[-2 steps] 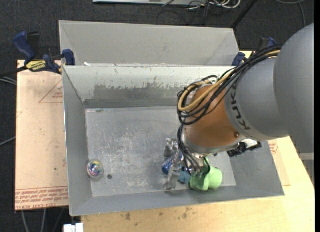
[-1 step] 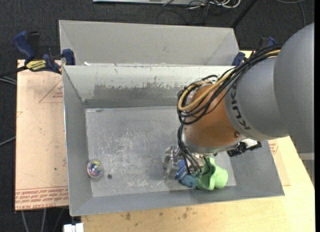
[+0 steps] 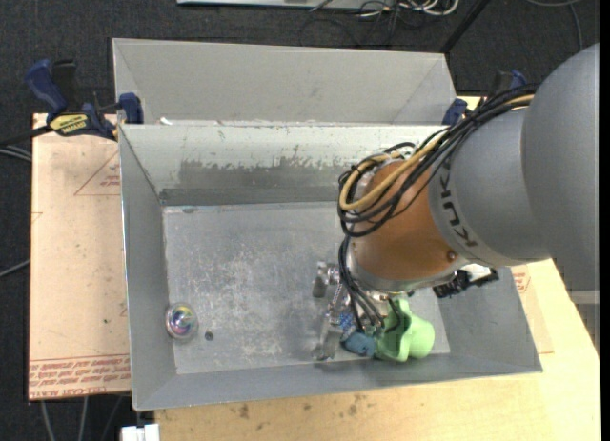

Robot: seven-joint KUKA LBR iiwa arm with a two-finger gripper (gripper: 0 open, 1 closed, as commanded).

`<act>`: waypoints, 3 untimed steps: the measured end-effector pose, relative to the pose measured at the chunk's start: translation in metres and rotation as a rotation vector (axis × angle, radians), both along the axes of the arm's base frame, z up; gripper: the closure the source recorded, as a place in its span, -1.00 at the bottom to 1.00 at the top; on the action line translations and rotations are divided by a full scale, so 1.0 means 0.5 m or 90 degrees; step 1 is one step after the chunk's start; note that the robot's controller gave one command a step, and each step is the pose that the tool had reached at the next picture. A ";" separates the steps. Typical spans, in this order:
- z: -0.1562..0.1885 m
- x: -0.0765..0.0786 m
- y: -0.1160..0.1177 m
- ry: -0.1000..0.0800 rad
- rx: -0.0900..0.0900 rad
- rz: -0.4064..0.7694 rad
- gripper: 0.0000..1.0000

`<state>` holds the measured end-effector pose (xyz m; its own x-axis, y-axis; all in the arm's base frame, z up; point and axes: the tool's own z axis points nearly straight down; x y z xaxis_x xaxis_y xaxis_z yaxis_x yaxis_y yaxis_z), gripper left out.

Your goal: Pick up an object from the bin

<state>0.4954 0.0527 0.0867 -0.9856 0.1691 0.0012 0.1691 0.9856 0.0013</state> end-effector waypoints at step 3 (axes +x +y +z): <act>0.035 0.030 0.002 0.000 0.002 0.738 -1.00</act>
Offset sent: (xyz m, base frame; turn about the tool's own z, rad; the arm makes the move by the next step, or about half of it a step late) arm -0.0100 0.0025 0.0171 -0.4758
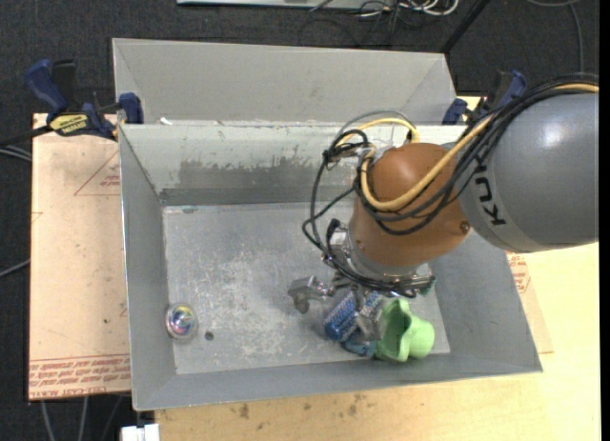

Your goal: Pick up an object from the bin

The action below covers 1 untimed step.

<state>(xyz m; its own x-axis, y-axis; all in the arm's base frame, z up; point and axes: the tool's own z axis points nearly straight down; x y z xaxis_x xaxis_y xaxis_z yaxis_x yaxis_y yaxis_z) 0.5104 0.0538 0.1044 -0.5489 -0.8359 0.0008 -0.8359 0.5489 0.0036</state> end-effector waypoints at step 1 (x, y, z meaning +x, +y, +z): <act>0.003 0.002 0.000 -0.002 0.001 -0.001 1.00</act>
Offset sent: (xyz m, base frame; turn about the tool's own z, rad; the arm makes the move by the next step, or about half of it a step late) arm 0.0000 0.0000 0.0000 0.0000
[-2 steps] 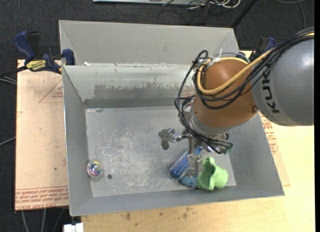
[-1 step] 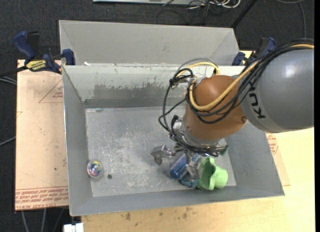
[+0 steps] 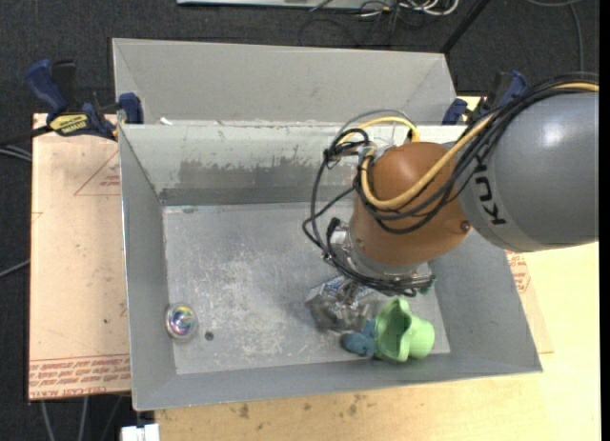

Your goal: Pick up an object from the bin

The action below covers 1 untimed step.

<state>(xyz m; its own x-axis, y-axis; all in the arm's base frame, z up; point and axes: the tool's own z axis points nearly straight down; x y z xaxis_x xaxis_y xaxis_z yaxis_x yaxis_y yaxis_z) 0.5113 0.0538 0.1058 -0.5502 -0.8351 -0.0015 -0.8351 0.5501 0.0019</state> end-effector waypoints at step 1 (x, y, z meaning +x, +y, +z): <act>0.000 0.000 0.000 0.000 0.000 0.000 -1.00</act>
Offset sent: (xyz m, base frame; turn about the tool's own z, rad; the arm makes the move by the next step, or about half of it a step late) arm 0.0000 0.0000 0.0000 0.0000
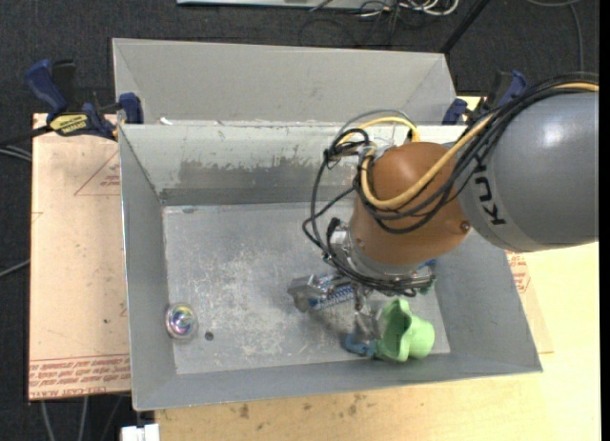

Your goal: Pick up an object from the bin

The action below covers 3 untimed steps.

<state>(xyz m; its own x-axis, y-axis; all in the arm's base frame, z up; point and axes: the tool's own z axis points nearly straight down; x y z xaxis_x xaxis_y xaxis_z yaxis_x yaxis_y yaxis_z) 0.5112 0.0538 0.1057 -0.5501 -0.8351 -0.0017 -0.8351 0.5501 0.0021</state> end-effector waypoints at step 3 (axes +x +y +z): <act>0.138 -0.033 0.010 -0.003 0.001 -0.291 1.00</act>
Offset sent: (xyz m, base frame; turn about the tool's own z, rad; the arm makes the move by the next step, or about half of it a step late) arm 0.0000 0.0000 0.0000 0.0000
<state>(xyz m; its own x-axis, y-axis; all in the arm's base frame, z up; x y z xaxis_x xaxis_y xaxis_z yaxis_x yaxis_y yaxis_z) 0.4945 0.0590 0.1748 -0.8619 -0.5070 -0.0065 -0.5070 0.8620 -0.0007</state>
